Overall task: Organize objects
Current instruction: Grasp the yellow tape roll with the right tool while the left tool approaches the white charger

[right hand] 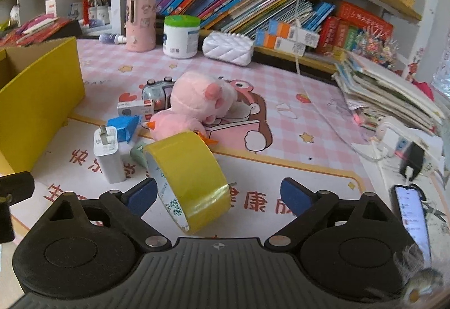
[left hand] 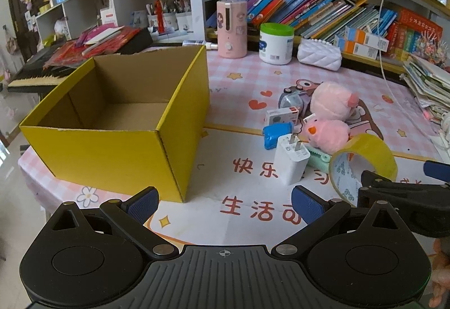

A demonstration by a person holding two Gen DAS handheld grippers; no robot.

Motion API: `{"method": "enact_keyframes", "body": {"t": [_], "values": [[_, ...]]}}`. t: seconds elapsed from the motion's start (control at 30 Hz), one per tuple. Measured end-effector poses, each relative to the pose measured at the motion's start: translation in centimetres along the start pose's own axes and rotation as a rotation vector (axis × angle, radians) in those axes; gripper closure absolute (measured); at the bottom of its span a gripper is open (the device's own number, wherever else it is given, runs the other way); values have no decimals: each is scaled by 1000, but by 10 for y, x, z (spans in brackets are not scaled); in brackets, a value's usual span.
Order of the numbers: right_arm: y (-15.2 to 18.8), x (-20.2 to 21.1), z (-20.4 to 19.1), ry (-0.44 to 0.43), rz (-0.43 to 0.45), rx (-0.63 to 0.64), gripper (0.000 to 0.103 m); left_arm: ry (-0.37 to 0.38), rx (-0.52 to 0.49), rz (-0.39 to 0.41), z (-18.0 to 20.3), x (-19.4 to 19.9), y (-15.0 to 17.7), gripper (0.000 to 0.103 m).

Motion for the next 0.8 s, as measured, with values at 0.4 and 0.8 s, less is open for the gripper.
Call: {"method": "enact_keyframes", "body": {"t": [0.4,0.8], "values": [[-15,-23,11,-66,38,-10,61,-21,0,-28,19,-15,-2,1],[-18,-13,87,-33,127,-226,94,39,-57,-6,67,-36,-12,7]]}}
Point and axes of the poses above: each gripper's, at about its wrist camera, not at the fingertips, and x roughly against the way its jaws point, z to its right, y to its underside, the point moved 10 cm from there along -x, roughly the way its jaws point, and after that the axes turned 13 degrees about x, right-handed, at the moved point
